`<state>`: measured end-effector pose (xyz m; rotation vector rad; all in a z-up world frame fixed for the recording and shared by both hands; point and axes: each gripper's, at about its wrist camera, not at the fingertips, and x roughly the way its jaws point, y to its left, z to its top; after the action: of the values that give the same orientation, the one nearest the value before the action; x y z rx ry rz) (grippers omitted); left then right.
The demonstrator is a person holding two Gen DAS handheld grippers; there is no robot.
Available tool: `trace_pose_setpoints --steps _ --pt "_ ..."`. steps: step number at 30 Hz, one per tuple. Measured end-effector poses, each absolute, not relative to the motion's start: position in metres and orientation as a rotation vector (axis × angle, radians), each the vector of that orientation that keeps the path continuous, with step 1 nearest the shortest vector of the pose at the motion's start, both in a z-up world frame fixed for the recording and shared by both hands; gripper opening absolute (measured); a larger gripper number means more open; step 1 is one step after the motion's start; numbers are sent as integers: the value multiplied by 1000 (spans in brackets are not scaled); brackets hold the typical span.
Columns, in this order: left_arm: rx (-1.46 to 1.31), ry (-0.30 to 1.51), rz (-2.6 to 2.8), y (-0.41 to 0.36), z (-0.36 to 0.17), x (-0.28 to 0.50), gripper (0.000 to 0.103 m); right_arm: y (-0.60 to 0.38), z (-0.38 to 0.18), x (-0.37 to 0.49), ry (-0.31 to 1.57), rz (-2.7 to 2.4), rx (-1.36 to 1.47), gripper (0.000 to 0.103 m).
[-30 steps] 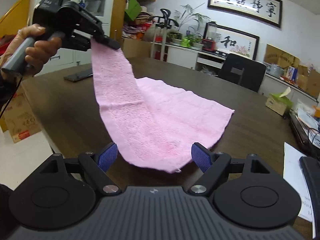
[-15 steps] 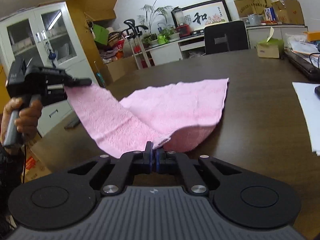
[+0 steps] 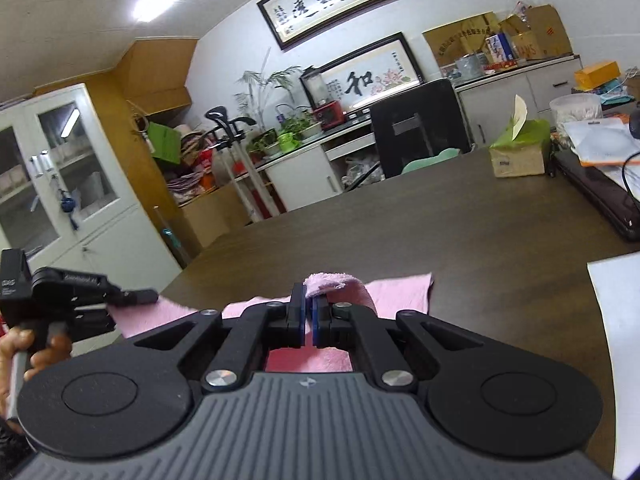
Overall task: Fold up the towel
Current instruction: 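Lift both held corners and fold them over the towel toward its opposite edge, then lower the corners onto the towel and open both tools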
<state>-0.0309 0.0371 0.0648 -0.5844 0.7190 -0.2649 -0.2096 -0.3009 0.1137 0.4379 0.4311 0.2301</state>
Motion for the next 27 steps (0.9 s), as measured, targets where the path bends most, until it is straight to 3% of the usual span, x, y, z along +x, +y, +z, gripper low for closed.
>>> trace_pose_setpoints --steps 5,8,10,12,15,16,17,18,27 --pt "-563 805 -203 26 45 9 18 -310 94 -151 517 186 471 4" --pt "-573 830 -170 27 33 31 35 -312 76 -129 558 161 486 9" --pt "-579 816 -163 31 30 38 63 -314 67 -120 576 153 489 11" --pt "-589 774 -148 37 29 38 72 -317 58 -113 583 139 502 12" --pt "-581 730 -150 45 29 34 85 -322 46 -104 591 118 524 31" --pt "-582 721 -144 48 28 33 88 -324 46 -103 583 115 537 50" --pt "-576 723 -138 50 26 31 89 -326 46 -102 575 111 551 70" --pt "-571 725 -133 52 24 30 89 -328 46 -100 567 109 563 77" --pt "-590 759 -84 67 10 28 91 -331 61 -100 493 209 617 80"
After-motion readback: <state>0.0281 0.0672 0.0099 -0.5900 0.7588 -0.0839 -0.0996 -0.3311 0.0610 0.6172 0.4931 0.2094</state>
